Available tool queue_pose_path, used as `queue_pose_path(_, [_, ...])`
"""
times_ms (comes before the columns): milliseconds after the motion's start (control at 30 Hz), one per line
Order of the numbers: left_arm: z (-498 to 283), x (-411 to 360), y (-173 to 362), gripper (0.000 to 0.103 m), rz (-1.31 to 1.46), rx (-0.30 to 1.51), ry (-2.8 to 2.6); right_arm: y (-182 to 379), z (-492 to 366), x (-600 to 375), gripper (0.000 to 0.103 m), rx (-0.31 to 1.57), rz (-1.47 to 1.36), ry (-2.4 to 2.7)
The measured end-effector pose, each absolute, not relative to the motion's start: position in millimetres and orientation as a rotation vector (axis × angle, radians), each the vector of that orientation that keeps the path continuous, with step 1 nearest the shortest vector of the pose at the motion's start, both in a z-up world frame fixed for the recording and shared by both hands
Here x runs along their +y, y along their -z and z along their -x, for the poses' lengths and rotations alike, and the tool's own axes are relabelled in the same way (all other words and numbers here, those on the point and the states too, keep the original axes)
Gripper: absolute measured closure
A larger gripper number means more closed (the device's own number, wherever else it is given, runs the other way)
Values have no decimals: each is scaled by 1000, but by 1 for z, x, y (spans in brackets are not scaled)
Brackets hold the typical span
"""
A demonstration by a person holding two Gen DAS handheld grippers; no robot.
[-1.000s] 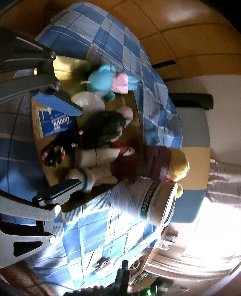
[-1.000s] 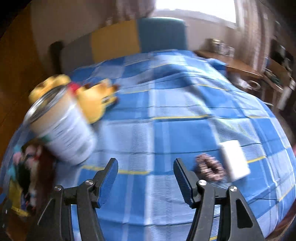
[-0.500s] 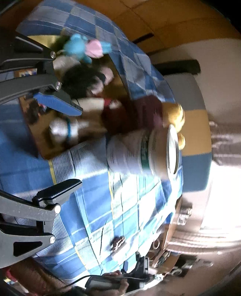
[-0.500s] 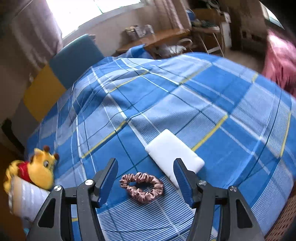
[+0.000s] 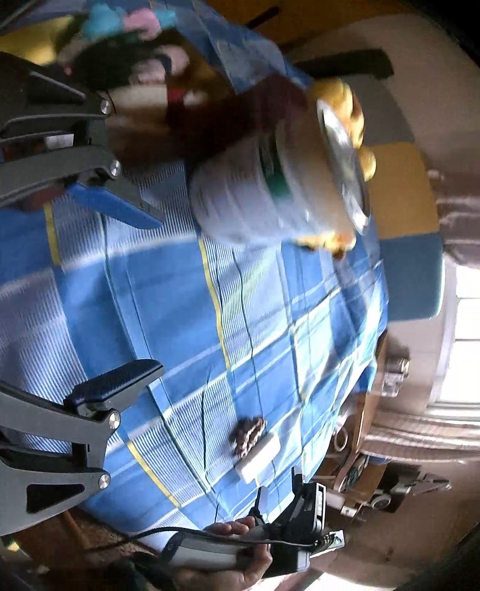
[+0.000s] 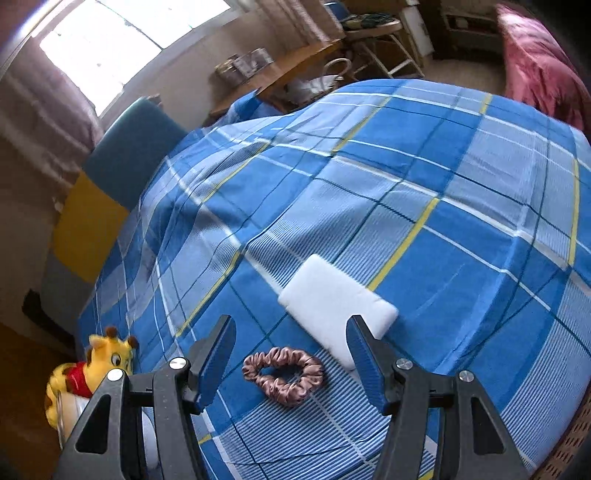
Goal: Organize soft objects
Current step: 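Move both tools back over the bed toward the scrunchie and white pad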
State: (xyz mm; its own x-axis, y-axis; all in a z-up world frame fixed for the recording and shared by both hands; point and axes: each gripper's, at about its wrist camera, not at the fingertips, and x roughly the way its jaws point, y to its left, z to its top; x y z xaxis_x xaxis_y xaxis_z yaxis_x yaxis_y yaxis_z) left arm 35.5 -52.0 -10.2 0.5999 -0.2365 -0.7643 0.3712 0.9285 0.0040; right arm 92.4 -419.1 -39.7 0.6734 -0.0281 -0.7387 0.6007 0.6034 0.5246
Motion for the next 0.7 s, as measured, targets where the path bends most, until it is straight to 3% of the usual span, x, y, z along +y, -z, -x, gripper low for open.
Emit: queue_pose_path(700, [-128,-243,49,28,-181,976,708,47,-71,-445,40,661,-1071,411])
